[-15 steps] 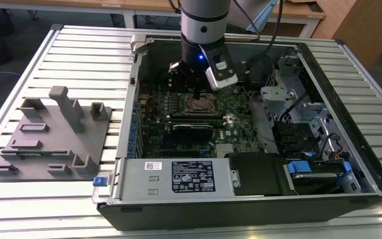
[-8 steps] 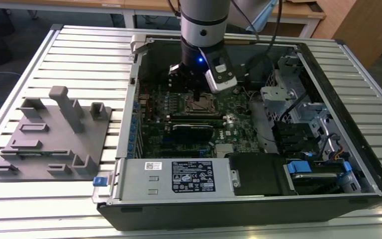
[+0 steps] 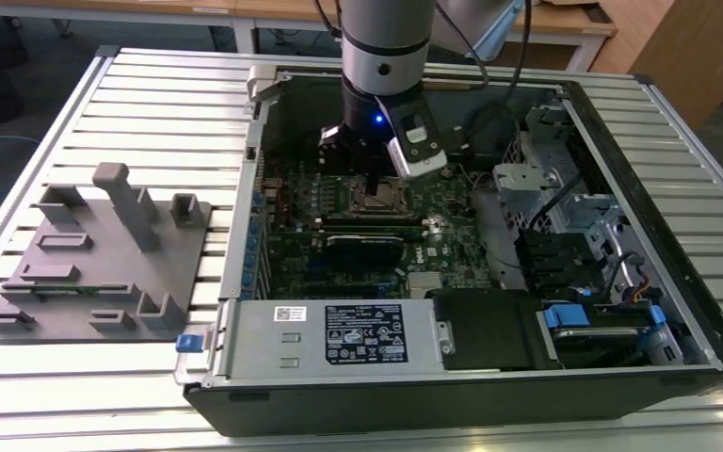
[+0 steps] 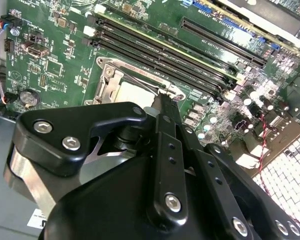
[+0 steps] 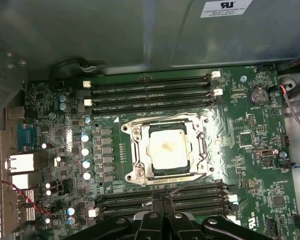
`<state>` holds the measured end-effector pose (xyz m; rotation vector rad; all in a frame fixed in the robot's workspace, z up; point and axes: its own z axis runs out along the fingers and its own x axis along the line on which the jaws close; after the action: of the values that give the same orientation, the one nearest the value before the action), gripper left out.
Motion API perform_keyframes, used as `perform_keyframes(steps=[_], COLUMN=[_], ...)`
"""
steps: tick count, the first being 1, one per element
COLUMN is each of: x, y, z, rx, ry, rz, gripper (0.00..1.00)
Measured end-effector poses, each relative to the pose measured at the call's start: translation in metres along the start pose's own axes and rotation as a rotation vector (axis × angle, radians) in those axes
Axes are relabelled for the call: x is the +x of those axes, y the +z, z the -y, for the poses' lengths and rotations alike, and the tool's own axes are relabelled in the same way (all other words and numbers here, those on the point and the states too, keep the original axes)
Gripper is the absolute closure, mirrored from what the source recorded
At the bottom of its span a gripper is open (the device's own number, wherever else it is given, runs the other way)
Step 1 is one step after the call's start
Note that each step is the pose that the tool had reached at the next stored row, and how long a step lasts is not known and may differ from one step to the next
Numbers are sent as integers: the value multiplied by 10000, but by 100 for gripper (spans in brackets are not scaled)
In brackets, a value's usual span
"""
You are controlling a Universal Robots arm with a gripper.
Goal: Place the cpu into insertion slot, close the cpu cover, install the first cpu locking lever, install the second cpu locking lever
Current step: 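Install the second cpu locking lever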
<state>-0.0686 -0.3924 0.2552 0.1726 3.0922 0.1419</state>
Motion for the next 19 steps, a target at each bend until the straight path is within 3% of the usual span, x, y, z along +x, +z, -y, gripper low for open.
perform_keyframes(steps=[19], x=[14], y=[105], z=[11], rx=[-4], ry=[0], rz=[2], gripper=[89])
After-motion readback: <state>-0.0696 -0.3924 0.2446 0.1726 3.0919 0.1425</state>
